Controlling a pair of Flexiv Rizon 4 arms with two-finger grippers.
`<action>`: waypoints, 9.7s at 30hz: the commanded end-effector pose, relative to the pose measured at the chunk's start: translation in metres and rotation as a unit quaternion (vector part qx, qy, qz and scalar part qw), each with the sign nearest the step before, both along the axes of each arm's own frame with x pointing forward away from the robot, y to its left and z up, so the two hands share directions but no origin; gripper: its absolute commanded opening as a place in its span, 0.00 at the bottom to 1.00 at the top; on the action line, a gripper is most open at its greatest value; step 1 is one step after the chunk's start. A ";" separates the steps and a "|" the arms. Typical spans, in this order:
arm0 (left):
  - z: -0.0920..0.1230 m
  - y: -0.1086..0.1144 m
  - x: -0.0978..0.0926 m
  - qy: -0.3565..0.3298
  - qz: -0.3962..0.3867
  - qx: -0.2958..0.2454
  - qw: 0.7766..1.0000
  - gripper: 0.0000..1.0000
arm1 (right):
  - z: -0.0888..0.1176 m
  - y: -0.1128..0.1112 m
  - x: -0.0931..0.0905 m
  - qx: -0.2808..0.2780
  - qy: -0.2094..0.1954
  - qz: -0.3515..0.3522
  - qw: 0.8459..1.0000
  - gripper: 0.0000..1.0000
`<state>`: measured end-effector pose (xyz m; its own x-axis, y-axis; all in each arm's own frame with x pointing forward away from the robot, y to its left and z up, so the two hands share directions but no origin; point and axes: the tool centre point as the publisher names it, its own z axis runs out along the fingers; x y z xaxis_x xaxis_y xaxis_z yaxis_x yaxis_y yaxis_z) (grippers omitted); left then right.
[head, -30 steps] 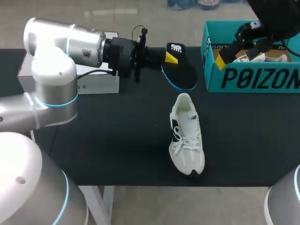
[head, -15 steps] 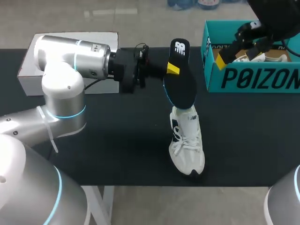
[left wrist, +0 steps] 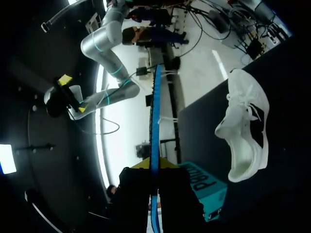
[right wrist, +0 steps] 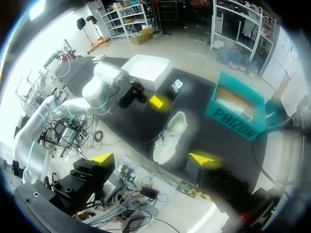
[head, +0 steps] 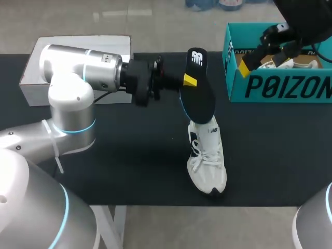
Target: Take the shoe out of the shoebox, open the shoe tongue, remove and reinsert the insole, then place the shoe into the shoebox
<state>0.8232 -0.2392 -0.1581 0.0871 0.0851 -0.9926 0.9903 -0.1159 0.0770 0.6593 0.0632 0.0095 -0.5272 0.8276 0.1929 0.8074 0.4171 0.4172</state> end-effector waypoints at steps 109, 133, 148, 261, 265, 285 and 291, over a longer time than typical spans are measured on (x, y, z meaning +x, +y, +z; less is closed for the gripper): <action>0.004 -0.003 0.005 0.005 0.009 0.009 1.000 0.00 | -0.153 0.074 0.130 0.377 0.204 0.094 0.899 0.54; 0.004 -0.003 0.005 0.005 0.009 0.009 1.000 0.00 | -0.163 0.079 0.127 0.376 0.211 0.083 0.898 0.00; 0.004 -0.003 0.005 0.005 0.009 0.009 1.000 0.00 | -0.163 0.081 0.129 0.374 0.205 0.077 0.901 0.00; -0.008 0.109 -0.076 0.394 0.013 0.072 0.916 1.00 | -0.156 0.072 0.126 0.393 0.172 0.023 0.903 0.00; -0.008 0.109 -0.076 0.394 0.013 0.072 0.916 1.00 | -0.156 0.072 0.126 0.393 0.172 0.023 0.903 0.00; -0.016 0.188 -0.087 0.483 0.142 0.256 0.825 1.00 | -0.156 0.072 0.126 0.393 0.172 0.023 0.903 0.00; -0.017 0.198 -0.098 0.485 0.170 0.290 0.808 1.00 | -0.156 0.072 0.126 0.393 0.172 0.023 0.903 0.00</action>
